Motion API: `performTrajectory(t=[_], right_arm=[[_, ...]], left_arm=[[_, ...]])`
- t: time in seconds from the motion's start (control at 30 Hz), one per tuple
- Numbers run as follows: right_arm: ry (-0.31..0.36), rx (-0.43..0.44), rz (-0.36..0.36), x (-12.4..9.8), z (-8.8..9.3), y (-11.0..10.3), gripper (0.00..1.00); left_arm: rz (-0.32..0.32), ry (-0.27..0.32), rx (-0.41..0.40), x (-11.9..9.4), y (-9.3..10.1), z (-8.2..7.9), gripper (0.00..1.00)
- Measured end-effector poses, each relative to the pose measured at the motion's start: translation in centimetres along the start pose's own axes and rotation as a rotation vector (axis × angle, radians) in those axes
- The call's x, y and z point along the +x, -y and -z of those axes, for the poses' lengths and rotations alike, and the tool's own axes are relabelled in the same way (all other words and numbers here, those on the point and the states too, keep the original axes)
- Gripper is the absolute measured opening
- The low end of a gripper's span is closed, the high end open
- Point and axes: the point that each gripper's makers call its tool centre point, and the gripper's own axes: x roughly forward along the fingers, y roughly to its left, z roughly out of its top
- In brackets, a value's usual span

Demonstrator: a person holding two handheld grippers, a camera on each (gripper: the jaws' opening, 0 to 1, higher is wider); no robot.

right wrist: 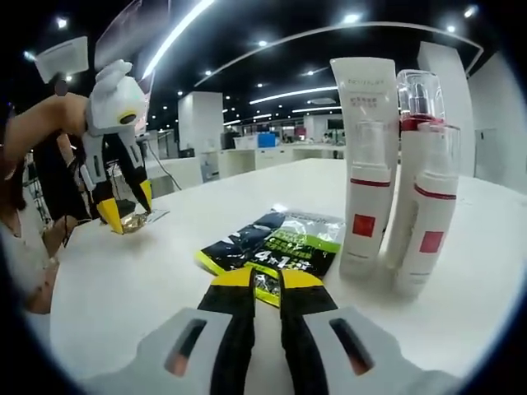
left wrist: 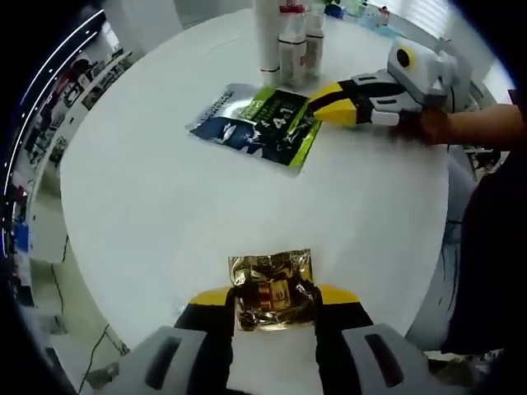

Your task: Arrange the skincare products in the storage area until every visible bottle or jar stands upright without overlapping.

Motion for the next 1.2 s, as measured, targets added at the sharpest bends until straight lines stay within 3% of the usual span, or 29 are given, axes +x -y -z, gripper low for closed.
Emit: performTrajectory(t=[0.1, 0.3, 0.53, 0.73, 0.83, 1.2], right_arm=[[0.005, -0.003, 0.005, 0.0, -0.1, 0.1, 0.1], [0.001, -0.006, 0.012, 0.0, 0.0, 0.1, 0.1], [-0.002, -0.013, 0.012, 0.0, 0.0, 0.1, 0.1], [-0.006, -0.02, 0.01, 0.0, 0.1, 0.0, 0.1], [-0.005, -0.018, 0.013, -0.1, 0.1, 0.1, 0.1], [-0.005, -0.025, 0.012, -0.1, 0.1, 0.0, 0.1]], left_arm=[[0.005, -0.007, 0.073, 0.1, -0.6, -1.0, 0.39], [-0.042, -0.082, 0.263, 0.8, -3.1, -3.1, 0.39], [-0.065, -0.097, 0.415, 1.4, -5.5, -6.4, 0.39], [-0.083, -0.109, 0.473, 2.2, -7.3, -8.9, 0.39], [-0.096, -0.143, 0.523, 2.8, -8.4, -9.4, 0.39], [-0.088, -0.148, 0.549, 4.4, -9.7, -10.9, 0.39]])
